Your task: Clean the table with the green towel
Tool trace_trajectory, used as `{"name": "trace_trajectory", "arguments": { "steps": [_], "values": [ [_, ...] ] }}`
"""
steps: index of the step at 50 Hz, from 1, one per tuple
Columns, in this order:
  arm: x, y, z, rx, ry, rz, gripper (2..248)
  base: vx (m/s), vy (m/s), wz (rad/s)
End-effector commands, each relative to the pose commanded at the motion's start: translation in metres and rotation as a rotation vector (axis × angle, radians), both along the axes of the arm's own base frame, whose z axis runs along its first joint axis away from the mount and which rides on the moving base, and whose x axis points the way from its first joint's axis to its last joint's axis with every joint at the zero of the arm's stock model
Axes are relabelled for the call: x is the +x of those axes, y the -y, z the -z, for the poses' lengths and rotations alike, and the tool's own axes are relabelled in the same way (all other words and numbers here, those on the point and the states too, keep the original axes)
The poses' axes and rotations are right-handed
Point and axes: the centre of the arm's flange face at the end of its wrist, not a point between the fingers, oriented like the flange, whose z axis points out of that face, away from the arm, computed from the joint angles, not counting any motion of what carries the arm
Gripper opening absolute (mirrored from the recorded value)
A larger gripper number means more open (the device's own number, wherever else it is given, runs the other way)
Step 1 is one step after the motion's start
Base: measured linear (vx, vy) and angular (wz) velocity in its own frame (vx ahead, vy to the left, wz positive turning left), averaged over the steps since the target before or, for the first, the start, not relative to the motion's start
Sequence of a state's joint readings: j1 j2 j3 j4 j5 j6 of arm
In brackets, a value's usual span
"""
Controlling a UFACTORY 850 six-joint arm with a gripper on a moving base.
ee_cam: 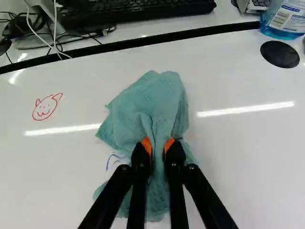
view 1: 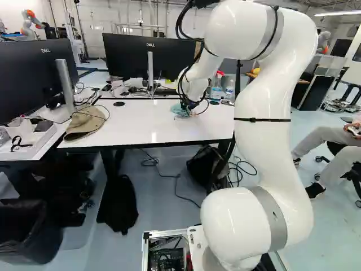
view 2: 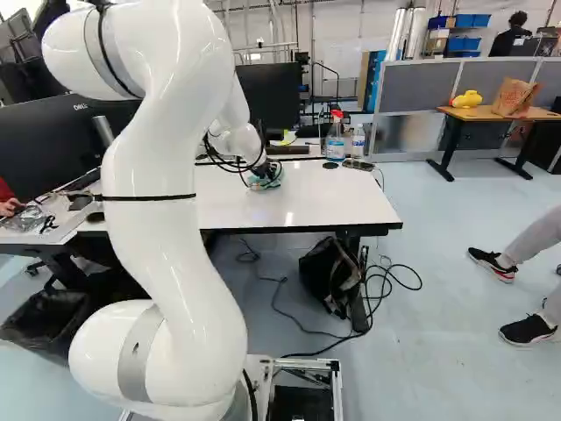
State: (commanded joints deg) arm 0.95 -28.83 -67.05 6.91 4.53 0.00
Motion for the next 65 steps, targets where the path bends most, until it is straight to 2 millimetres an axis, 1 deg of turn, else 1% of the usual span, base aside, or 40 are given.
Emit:
{"name": "trace_trajectory", "arguments": {
  "steps": [8, 20, 34, 65],
  "values": [
    [0.009, -0.008, 0.001, 0.0, 0.007, -0.013, 47, 0.0, 0.0, 0.0],
    [0.003, -0.027, 0.0, 0.0, 0.003, -0.042, 47, 0.0, 0.0, 0.0],
    [-0.017, -0.044, -0.001, -0.001, -0.011, -0.072, 47, 0.0, 0.0, 0.0],
    [-0.072, -0.073, -0.005, -0.004, -0.043, -0.132, 47, 0.0, 0.0, 0.0]
  ]
}}
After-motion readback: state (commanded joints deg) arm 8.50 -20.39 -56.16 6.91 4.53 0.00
